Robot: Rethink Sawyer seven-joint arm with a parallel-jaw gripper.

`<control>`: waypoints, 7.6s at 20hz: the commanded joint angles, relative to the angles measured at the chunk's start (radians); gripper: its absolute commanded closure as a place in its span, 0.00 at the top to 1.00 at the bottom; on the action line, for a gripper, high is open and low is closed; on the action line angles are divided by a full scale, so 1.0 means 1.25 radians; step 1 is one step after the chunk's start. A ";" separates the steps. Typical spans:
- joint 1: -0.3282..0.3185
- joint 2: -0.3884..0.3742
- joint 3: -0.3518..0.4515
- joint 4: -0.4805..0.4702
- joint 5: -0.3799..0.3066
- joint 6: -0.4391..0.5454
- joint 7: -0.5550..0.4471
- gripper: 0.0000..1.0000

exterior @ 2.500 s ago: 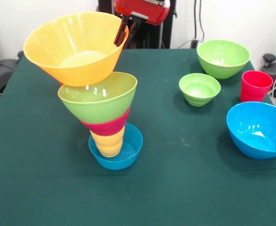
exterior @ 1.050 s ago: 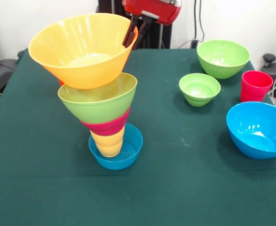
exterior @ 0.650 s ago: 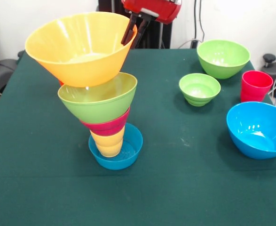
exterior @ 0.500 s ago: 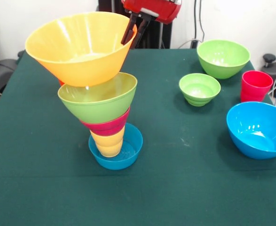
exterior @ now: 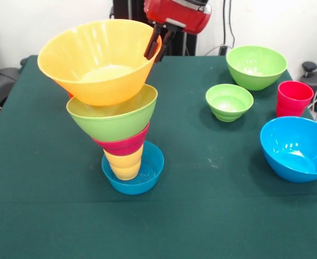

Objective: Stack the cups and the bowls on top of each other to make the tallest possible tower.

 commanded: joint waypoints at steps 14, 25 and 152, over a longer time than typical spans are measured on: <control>0.052 0.060 -0.005 -0.064 0.005 -0.072 0.154 0.00; 0.053 0.072 -0.014 -0.086 0.011 -0.094 0.132 0.00; -0.102 0.089 0.109 -0.064 0.069 -0.178 -0.012 1.00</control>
